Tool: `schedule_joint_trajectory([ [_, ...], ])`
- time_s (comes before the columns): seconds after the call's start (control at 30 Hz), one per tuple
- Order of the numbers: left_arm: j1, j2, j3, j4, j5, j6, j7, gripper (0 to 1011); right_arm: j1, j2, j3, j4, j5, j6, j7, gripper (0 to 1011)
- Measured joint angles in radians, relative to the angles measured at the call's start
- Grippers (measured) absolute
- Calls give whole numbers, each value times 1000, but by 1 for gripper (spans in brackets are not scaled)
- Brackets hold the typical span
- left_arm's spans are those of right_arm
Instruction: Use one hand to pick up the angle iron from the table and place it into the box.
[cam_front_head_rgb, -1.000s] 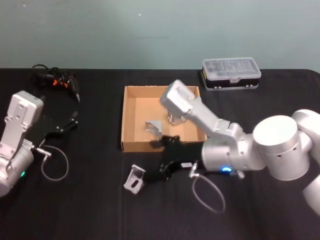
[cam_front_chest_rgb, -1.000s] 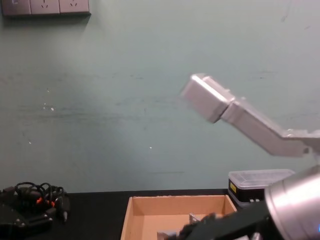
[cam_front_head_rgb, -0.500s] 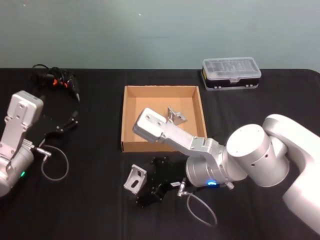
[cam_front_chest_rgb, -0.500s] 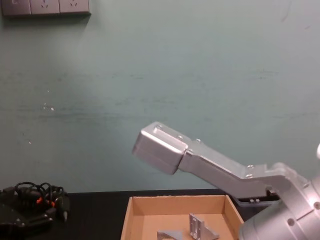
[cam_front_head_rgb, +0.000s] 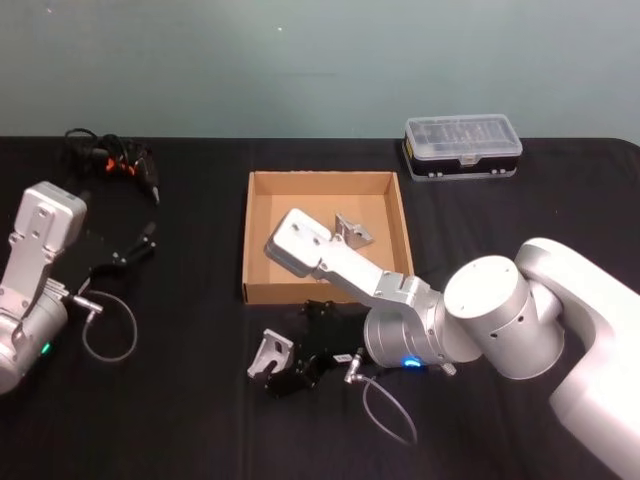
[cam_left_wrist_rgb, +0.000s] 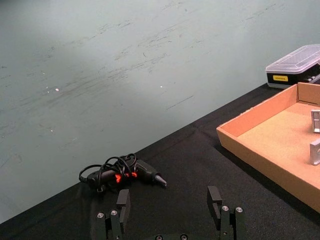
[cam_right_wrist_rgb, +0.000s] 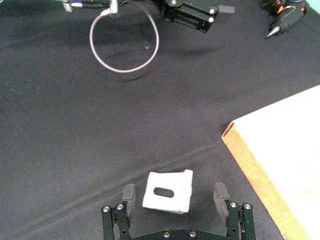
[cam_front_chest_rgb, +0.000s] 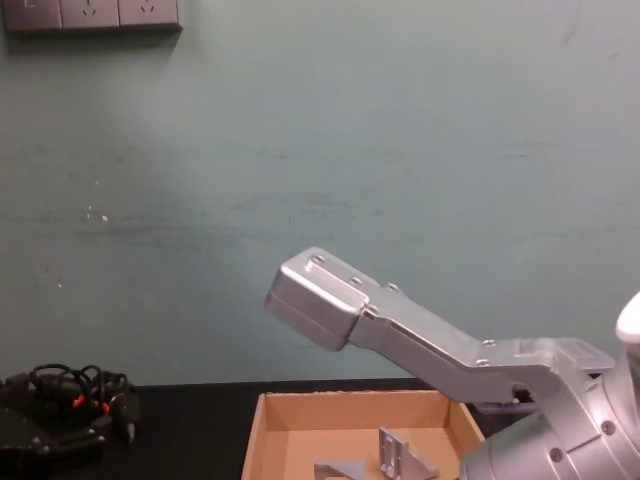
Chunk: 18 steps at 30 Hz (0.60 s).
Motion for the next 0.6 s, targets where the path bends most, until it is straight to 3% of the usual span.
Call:
schedule_joint_trajectory([
  [0.6,0,0,0,0,0,0,0,1011,-28,-31,28,15,-39,-22,-20,1000],
])
